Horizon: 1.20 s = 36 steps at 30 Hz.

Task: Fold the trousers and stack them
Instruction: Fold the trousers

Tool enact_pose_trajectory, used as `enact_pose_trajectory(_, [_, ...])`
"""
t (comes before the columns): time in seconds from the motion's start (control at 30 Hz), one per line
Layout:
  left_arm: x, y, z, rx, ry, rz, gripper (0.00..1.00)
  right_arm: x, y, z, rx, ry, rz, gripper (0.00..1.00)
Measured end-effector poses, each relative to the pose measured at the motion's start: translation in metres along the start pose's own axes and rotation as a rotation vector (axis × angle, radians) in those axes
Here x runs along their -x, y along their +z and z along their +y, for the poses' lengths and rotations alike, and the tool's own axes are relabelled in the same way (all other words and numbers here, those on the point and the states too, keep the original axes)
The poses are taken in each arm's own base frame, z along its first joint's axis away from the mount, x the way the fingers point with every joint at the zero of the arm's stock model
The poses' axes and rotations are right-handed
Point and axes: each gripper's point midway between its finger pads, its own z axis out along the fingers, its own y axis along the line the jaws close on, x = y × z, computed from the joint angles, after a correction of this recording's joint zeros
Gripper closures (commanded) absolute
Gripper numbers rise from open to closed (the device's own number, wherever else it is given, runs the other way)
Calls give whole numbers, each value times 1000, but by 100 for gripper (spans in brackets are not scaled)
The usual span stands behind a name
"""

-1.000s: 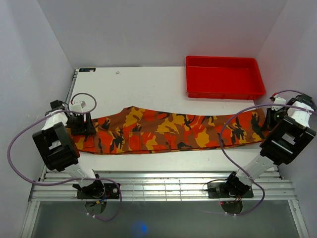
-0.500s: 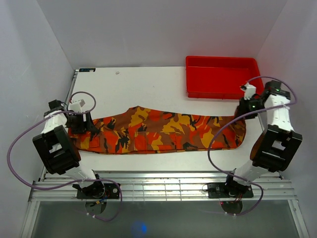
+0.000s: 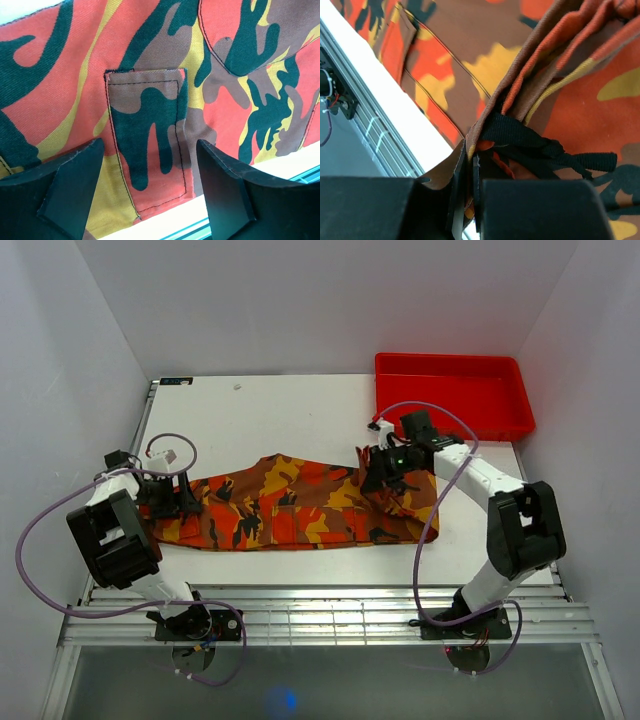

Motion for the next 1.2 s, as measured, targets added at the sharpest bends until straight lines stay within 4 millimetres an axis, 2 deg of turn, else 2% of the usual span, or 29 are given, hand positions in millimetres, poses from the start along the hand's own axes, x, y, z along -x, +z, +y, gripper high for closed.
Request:
enact_pose_trajectory(0.1, [-1,1,0,1,1,-1,14,8,28,18,34,-10,5,92])
enact_pose_trajectory(0.33, [-5,4,1,0,-1,0,14,18,70,39,49,6,-5,92])
enact_pose_trajectory(0.57, [-5,4,1,0,0,1,13,-3,107,65,66,-9,63,92])
enact_pose_trajectory(0.73, [-5,4,1,0,0,1,13,-12,116,79,67,-18,87,91])
enact_pose_trajectory(0.77, [-5,4,1,0,0,1,13,-14,117,81,63,-18,90,73])
enact_pose_trajectory(0.83, [-5,4,1,0,0,1,13,-16,119,84,63,-11,96,56])
enact_pose_trajectory(0.87, [-5,4,1,0,0,1,12,-15,120,85,65,-6,97,34])
enact_pose_trajectory(0.93, [-5,4,1,0,0,1,12,-12,123,87,71,-8,96,22])
enact_pose_trajectory(0.97, [-5,4,1,0,1,1,12,-10,123,88,74,-12,95,13])
enact_pose_trajectory(1.03, [-5,4,1,0,3,1,12,-6,122,90,79,-27,89,14])
enact_pose_trajectory(1.13, [-5,4,1,-1,9,3,12,2,118,95,94,-61,79,28])
enact_pose_trajectory(1.17, [-6,4,1,-1,11,4,12,4,115,96,102,-76,76,38])
enact_pose_trajectory(1.2, [-6,3,0,-2,14,5,12,4,111,97,112,-89,75,41])
